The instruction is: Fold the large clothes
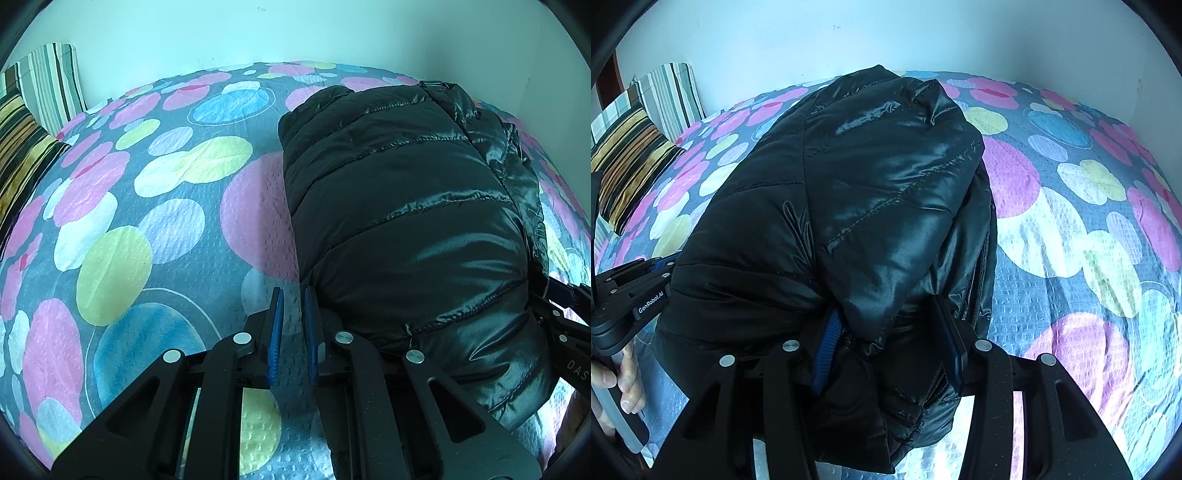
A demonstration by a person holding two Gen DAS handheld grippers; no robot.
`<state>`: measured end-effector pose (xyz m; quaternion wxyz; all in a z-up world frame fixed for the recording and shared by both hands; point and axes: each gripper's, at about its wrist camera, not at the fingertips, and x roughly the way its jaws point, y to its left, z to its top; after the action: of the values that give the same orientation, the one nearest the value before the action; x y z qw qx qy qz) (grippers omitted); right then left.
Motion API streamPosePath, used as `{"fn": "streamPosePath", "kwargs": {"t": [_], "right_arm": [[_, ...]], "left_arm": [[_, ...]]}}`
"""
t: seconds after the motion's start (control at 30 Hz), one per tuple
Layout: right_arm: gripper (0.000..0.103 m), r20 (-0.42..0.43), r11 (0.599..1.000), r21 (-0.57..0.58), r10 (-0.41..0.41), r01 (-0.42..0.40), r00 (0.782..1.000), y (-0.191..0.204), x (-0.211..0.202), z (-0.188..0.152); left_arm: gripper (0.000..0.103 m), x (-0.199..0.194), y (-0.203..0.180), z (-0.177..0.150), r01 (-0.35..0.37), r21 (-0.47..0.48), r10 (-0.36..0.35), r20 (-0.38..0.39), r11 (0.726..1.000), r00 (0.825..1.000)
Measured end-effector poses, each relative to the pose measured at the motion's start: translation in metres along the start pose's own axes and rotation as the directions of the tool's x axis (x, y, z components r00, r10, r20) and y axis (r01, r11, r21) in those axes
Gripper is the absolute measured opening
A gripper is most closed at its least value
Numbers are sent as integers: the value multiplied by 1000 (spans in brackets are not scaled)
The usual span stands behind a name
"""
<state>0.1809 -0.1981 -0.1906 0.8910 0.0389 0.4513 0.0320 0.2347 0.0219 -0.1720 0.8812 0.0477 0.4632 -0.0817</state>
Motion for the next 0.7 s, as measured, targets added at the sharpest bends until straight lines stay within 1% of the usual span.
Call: {"fn": "streamPosePath", "kwargs": {"t": [0.07,0.17,0.2,0.33,0.53,0.67,0.7], "right_arm": [[47,2,1000,4,2,-2,1000,0,-1,0],[47,8,1000,14,11,-11,1000,-2,-2,-1],[47,11,1000,19,15,-15,1000,-3,-3,-1],[47,18,1000,24,18,-19,1000,-4,-5,1],[49,40,999,31,16,-17,999,-3,-9,1],[53,60,1000,28,12,-13,998,-3,-14,1],[55,65,1000,28,10,-12,998,-3,-15,0]], "left_arm": [[15,-3,1,0,-9,-5,9,6,1000,1000],[25,-10,3,-1,-27,-7,28,22,1000,999],[31,-13,3,-1,-37,-6,37,30,999,999],[46,-26,4,-2,-48,-19,49,60,999,997],[59,-39,0,-4,-71,-14,73,95,997,993],[67,-47,-1,-4,-73,-28,76,119,997,990],[69,-48,-1,-4,-72,-30,75,123,997,990]]}}
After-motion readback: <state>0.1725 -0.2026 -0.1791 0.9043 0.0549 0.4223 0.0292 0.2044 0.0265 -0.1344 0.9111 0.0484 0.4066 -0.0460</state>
